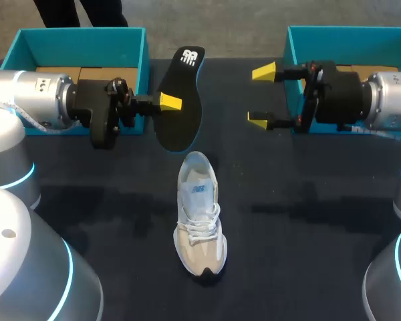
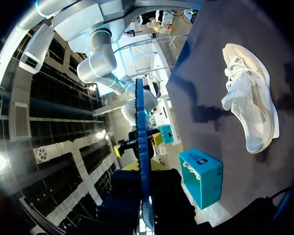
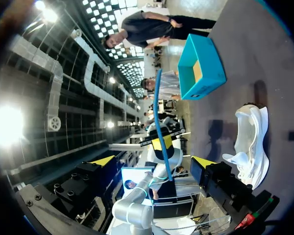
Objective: Take the shoe out of the shoebox, open the shoe tongue, remove and reinsert the insole, then place the shoe into the shoebox
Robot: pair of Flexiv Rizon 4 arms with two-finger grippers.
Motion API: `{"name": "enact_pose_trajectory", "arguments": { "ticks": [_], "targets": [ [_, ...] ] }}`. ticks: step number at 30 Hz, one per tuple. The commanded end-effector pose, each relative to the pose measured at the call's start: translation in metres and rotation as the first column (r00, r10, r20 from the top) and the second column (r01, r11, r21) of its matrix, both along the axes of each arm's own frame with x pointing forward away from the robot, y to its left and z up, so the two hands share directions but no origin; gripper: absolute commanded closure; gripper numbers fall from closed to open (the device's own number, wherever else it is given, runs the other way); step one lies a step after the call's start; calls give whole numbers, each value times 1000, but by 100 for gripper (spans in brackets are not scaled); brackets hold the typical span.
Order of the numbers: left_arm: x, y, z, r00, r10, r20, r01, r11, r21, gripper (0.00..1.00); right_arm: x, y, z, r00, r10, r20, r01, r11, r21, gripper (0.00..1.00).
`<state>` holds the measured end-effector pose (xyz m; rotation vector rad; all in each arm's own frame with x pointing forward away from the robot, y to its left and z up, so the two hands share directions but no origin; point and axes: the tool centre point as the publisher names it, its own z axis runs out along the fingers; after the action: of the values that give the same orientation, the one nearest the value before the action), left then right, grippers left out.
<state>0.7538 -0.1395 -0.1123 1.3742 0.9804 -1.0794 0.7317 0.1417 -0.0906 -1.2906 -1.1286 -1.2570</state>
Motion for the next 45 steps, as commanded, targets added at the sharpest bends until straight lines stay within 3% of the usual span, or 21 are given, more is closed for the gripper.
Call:
{"name": "enact_pose_trajectory", "arguments": {
  "ticks": [1,10,25,33,45],
  "targets": [
    [0,-1,0,1000,1,1,-1,1000,1,100,-7,-2,-12,1000,-13,1,13,1000,19,0],
    [0,-1,0,1000,1,1,-1,1000,1,100,-11,4,-30,998,55,-8,-55,998,23,0],
    [-3,3,-7,999,8,-43,-8,1000,-5,100,-11,4,-31,999,53,-9,-53,998,24,0],
    [-4,7,-5,956,10,-292,-20,999,-33,100,-11,4,-31,999,53,-9,-53,998,24,0],
    [-5,13,10,850,-48,-524,23,998,-55,100,-11,4,-31,999,53,-9,-53,998,24,0]
  ]
}}
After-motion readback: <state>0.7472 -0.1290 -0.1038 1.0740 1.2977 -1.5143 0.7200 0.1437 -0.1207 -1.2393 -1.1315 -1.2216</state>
